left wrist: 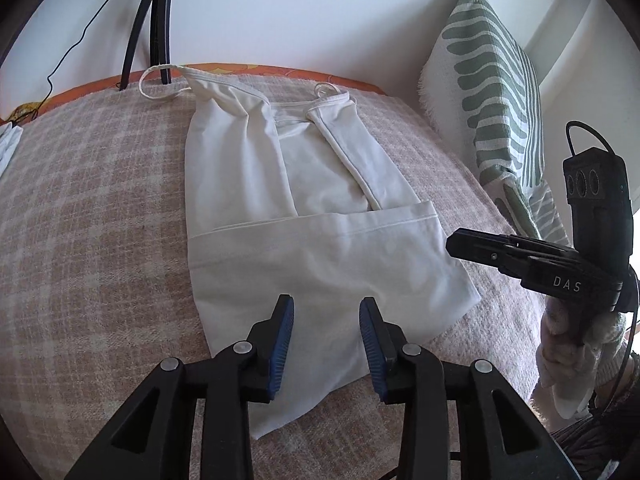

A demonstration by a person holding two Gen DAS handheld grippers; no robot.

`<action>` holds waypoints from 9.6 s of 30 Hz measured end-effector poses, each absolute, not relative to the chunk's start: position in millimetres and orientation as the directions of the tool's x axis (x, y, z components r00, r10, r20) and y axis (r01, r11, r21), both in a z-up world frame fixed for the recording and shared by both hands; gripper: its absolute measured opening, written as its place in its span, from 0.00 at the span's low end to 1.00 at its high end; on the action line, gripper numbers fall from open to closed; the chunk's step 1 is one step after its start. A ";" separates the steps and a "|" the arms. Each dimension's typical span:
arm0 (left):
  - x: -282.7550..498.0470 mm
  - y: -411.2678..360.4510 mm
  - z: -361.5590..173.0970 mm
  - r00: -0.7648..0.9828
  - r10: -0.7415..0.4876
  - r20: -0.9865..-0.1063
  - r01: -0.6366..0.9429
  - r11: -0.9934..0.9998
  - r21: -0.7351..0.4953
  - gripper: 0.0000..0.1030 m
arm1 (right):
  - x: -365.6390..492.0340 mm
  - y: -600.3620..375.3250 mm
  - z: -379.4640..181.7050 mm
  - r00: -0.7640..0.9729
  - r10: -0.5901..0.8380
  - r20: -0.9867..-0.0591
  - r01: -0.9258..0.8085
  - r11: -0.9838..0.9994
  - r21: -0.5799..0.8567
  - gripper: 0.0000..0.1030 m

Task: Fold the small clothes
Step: 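Lay the folded hem flat and open both grippers, then move both grippers to the camisole straps and close them on the straps, then lift the straps with both grippers and fold them over onto the hem, then open both grippers and pull them back from the folded camisole, then grasp the edge of the folded camisole with both grippers, then carry the folded camisole with both grippers onto the dark teal garment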

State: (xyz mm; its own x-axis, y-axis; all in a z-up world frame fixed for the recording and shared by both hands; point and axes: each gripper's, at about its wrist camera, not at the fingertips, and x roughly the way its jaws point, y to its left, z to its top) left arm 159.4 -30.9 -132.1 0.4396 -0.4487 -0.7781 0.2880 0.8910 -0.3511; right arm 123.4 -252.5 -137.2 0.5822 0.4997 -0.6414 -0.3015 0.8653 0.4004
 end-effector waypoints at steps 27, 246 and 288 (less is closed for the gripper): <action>333.3 36.9 -158.4 0.462 -0.413 -0.785 0.107 0.904 -0.413 0.35 | 283.0 -287.1 -142.5 0.523 0.601 -0.604 -0.217 0.779 0.588 0.36; 146.3 29.4 -141.2 0.320 -0.589 -0.742 0.061 0.795 -0.604 0.49 | 143.1 -305.9 -168.1 0.431 0.672 -0.602 -0.142 0.710 0.690 0.54; 122.0 33.8 -59.2 0.577 -0.362 -0.732 0.207 0.932 -0.298 0.05 | 103.4 -237.6 -82.5 0.627 0.561 -0.541 -0.270 0.808 0.524 0.10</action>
